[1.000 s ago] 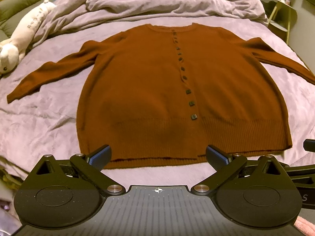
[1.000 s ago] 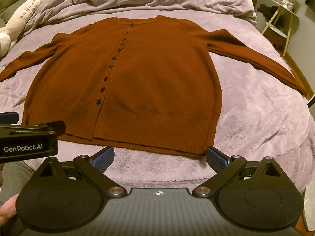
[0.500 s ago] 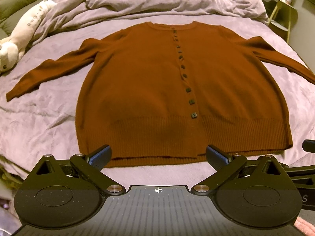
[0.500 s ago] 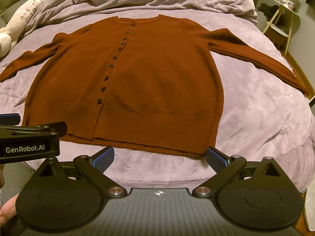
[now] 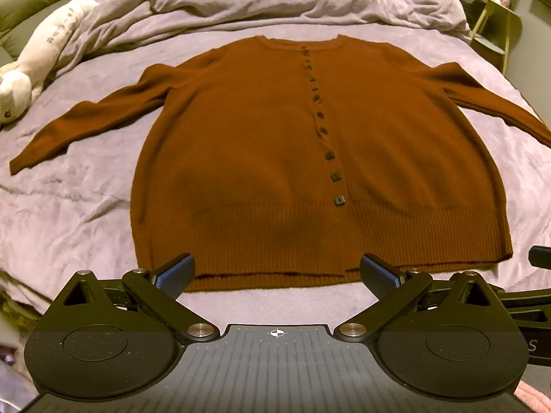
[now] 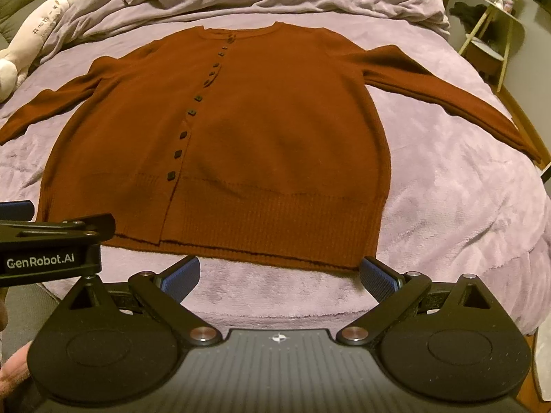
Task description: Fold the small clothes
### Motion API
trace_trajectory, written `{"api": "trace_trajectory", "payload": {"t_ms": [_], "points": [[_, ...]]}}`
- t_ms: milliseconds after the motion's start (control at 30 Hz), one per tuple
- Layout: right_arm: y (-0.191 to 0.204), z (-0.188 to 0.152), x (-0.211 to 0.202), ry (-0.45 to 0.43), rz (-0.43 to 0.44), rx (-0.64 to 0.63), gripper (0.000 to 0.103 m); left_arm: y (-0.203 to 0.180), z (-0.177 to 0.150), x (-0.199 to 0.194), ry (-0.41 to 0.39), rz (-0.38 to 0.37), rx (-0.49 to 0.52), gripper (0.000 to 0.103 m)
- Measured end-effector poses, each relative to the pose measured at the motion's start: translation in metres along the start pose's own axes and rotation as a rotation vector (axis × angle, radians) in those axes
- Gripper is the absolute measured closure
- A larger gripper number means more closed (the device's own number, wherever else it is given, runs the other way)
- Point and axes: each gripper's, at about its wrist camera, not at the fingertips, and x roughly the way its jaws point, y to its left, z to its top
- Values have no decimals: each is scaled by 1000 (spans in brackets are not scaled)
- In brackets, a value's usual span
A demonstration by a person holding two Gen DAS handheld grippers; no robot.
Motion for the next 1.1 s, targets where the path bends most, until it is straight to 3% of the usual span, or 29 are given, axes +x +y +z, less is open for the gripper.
{"api": "trace_trajectory", "payload": {"t_ms": [1100], "points": [[-11, -1, 7, 27, 1, 60, 4, 1, -1, 3, 14, 5, -5, 0]]}}
